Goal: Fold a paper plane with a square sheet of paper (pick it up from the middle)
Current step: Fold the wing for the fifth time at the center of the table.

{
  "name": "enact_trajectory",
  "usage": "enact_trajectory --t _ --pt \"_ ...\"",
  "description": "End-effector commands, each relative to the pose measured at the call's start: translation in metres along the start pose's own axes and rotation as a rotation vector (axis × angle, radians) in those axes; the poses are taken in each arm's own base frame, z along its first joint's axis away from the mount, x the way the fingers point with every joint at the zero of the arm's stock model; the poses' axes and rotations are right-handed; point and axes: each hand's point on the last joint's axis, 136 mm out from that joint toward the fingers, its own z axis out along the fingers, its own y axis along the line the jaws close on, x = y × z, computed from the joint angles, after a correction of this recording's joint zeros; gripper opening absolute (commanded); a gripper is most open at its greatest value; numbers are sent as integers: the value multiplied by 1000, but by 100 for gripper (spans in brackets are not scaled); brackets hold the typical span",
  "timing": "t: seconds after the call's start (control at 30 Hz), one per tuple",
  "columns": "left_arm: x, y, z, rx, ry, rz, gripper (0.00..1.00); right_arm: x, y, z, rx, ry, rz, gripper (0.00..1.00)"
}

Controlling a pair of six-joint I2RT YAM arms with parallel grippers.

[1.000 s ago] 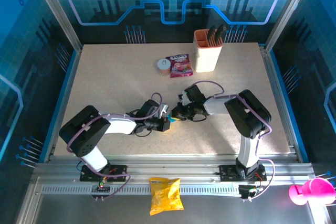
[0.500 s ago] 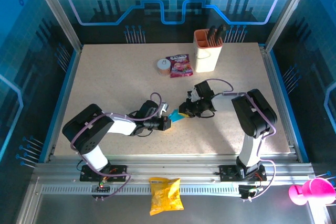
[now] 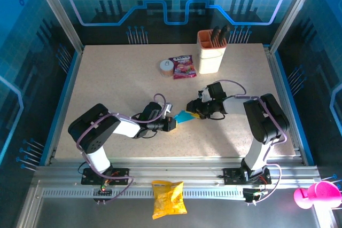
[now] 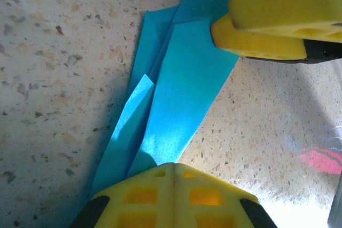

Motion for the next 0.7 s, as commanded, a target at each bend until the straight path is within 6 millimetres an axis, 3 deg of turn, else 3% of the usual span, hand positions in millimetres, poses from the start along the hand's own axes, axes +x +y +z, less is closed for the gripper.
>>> enact_trajectory --t 0.0,0.67 --pt "78 70 -8 -242 226 -130 0 -6 -24 -11 71 -54 23 51" --pt "78 72 -7 -249 221 -143 0 -28 -82 -65 140 -224 220 54"
